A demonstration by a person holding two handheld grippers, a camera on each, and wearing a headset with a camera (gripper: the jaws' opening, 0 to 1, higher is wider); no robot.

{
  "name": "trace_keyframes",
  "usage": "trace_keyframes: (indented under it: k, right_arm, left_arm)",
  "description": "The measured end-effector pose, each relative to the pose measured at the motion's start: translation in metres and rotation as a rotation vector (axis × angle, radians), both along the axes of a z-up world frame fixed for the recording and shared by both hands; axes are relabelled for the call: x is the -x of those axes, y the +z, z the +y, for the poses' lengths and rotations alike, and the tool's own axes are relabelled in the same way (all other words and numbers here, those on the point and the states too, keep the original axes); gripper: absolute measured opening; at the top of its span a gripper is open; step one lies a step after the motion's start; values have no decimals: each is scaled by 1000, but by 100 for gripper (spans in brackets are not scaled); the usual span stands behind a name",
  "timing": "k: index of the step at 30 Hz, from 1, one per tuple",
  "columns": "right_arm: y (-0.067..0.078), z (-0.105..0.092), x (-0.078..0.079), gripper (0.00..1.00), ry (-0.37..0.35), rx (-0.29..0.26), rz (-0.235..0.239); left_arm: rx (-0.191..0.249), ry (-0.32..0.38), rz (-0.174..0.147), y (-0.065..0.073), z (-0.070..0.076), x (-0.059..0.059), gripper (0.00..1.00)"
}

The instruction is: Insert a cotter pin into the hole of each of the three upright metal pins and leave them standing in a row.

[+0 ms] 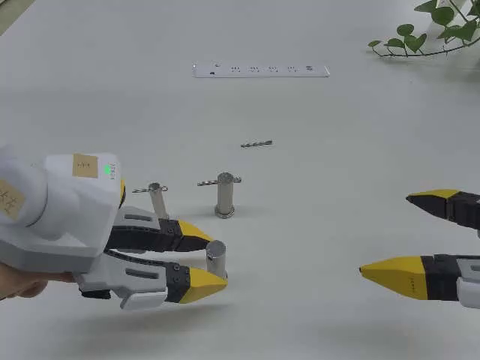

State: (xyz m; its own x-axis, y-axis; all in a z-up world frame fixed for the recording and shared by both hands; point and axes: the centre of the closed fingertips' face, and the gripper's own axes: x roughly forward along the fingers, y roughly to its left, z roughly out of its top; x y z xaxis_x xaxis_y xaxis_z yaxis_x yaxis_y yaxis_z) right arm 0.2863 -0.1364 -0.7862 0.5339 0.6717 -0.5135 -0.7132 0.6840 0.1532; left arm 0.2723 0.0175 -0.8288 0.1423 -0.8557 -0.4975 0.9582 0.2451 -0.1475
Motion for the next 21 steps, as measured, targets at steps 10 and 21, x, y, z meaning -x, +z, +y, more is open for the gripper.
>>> trace_keyframes:
  k: [10, 21]
  right_arm:
    - [3, -2, -8, 85, 85, 71, 2]
    - [6, -6, -27, 85, 177, 177, 14]
  left_arm:
    - [2, 46, 17, -2, 13, 5, 42]
    - [1, 130, 52, -7, 30, 8, 69]
